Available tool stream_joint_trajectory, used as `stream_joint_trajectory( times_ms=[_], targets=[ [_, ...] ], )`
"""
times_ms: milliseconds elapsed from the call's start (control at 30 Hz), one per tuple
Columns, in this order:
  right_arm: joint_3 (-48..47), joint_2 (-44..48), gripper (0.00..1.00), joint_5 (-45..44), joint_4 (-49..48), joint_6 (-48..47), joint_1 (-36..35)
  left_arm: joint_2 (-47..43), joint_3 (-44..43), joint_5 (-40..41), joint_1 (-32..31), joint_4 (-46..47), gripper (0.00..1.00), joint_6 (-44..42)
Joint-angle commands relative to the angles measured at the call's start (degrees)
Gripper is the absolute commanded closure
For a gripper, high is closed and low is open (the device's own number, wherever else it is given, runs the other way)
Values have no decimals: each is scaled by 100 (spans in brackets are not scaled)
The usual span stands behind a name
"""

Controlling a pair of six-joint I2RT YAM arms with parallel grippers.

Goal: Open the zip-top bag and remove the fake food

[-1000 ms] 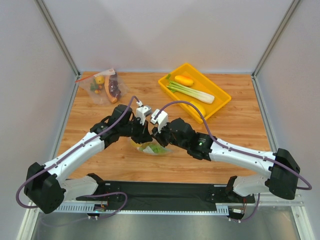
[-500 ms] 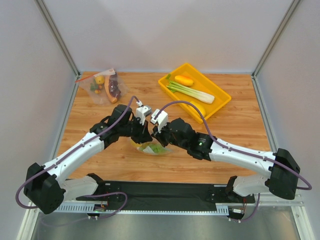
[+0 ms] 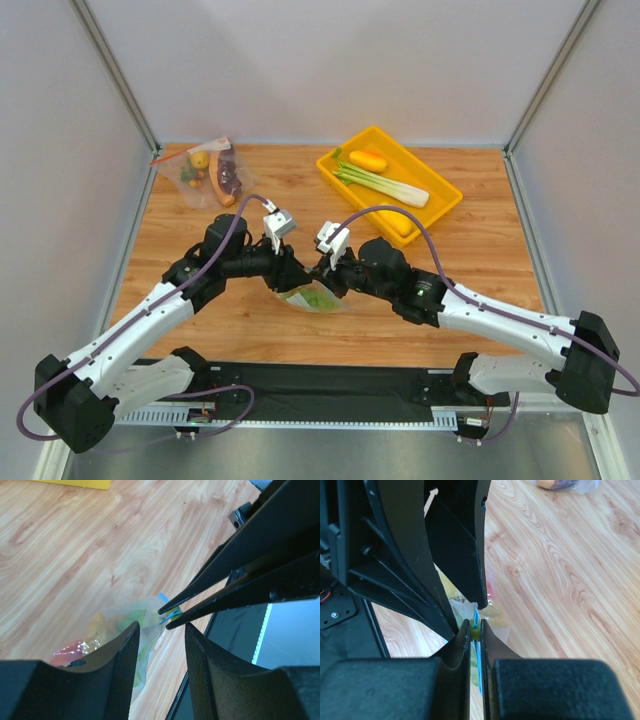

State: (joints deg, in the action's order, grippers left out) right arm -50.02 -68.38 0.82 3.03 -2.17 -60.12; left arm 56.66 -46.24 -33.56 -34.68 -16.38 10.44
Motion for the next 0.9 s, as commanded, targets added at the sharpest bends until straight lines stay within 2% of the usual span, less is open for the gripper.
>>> stream_joint_trajectory(
  times_ms=[0,300,567,867],
  targets=[
    [141,299,100,663,-250,59,211,-59,80,-326,-30,346,51,-147],
    [212,475,100,1376,-259,147,439,-173,176,-370,-30,566,49,-156],
    [150,413,100,1553,-250,182,483,-41,159,-546,-30,610,50,-130],
    [185,589,100,1562,-259,182,589,11,185,-704,-30,654,80,-112]
  ],
)
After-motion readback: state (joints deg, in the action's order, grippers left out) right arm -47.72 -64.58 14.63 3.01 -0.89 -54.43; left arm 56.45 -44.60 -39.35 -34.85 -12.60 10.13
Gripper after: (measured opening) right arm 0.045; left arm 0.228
